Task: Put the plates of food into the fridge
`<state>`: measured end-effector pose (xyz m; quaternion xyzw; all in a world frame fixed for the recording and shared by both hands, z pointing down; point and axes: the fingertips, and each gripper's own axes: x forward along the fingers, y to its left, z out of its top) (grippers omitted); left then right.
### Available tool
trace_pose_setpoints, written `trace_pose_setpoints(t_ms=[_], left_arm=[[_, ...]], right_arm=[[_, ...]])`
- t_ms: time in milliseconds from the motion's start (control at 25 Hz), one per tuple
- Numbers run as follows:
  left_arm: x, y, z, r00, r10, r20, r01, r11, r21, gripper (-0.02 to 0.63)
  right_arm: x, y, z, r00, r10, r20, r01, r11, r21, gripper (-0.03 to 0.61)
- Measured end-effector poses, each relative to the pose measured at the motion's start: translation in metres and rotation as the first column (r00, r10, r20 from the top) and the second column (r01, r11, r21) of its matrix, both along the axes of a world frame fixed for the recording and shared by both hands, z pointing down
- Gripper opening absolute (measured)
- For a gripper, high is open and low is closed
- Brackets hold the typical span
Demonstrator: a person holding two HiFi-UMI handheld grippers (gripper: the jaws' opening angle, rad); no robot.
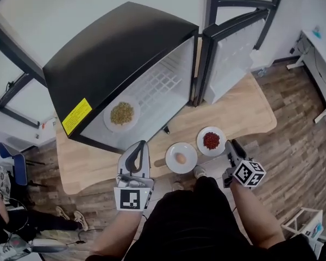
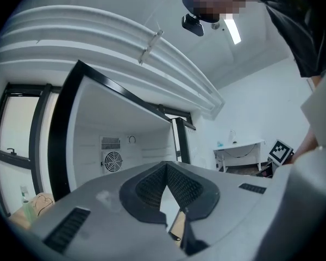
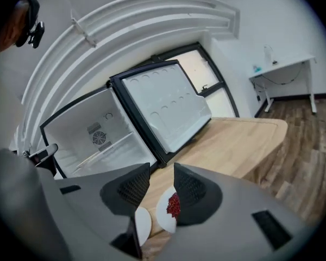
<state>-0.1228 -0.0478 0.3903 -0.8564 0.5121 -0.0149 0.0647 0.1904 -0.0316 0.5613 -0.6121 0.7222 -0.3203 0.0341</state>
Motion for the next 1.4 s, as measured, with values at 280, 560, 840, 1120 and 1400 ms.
trace_pose_setpoints(t_ms=[280, 560, 840, 1120, 1400], left_arm=[[0.03, 0.0, 0.013, 0.997, 0.06, 0.046, -0.06, 0.998, -0.018, 0.003], [0.035, 0.009, 0.018, 0.995, 0.065, 0.078, -0.062, 0.998, -0.03, 0.004], [0.021, 0.015, 0.038, 0.989, 0.027, 0.145, -0.016, 0.997, -0.077, 0.003], [0.021, 0.015, 0.039, 0.986, 0.025, 0.165, -0.011, 0.996, -0.086, 0.003], [0.027, 0.013, 0.045, 0.99, 0.03, 0.141, -0.016, 0.995, -0.097, 0.003]], right_arm=[[0.017, 0.016, 0.073, 0.992, 0.089, 0.089, -0.078, 0.99, -0.119, 0.153], [0.022, 0.017, 0.116, 0.968, 0.149, 0.2, -0.109, 0.974, -0.199, 0.155], [0.018, 0.009, 0.151, 0.933, 0.182, 0.311, -0.107, 0.963, -0.246, 0.153], [0.019, 0.005, 0.155, 0.908, 0.22, 0.356, -0.129, 0.956, -0.262, 0.061], [0.02, 0.006, 0.122, 0.861, 0.221, 0.458, -0.16, 0.973, -0.169, 0.034]])
